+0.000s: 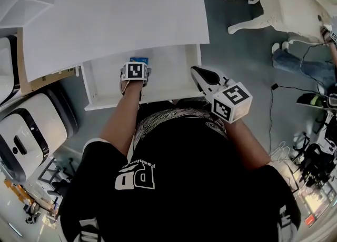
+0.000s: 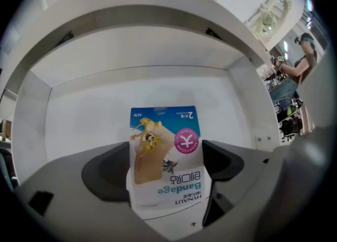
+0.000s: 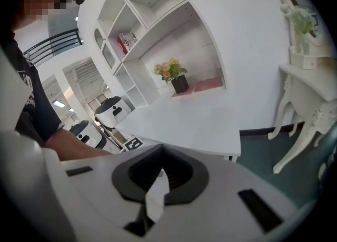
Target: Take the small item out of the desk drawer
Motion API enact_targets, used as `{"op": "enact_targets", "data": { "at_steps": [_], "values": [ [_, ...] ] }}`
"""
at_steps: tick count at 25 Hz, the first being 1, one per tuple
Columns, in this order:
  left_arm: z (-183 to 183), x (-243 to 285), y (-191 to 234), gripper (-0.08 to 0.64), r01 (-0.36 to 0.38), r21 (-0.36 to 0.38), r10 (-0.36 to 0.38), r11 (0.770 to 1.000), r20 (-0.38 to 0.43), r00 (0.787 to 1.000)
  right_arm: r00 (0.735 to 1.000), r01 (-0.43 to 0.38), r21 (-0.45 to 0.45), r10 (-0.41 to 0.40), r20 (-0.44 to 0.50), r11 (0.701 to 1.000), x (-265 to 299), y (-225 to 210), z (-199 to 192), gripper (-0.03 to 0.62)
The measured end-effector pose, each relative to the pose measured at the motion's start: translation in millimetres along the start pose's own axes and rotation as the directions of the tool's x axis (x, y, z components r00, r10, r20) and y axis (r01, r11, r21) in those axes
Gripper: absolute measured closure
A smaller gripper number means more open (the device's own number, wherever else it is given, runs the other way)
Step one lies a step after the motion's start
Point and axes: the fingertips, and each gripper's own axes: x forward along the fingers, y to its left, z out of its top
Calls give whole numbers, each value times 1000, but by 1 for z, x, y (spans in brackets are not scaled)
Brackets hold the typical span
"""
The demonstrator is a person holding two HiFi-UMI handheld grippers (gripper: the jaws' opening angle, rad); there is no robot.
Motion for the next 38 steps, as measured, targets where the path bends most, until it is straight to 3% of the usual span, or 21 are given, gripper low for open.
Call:
{"op": "enact_targets", "data": {
  "at_steps": [8,17,23,29,38],
  "values": [
    [5,-43,-15,140,89,61,-92,994,66,994,999,4,-23,-3,49,1000,2,35,10,583],
    [10,-112,-25,140,213,120,-233,970,192,953,993,17,-26,-14,119,1000,5,80,15,583],
    [15,-160,-32,140,271,172,-311,947,280,908,983,35,-37,-28,180,999,1,103,27,583],
    [22,-211,-40,140,327,215,-386,920,365,847,973,53,-57,-38,229,997,-6,121,43,583],
    [23,-270,-37,140,363,264,-447,893,449,773,952,46,-75,-21,304,996,-17,152,60,583]
  ]
}}
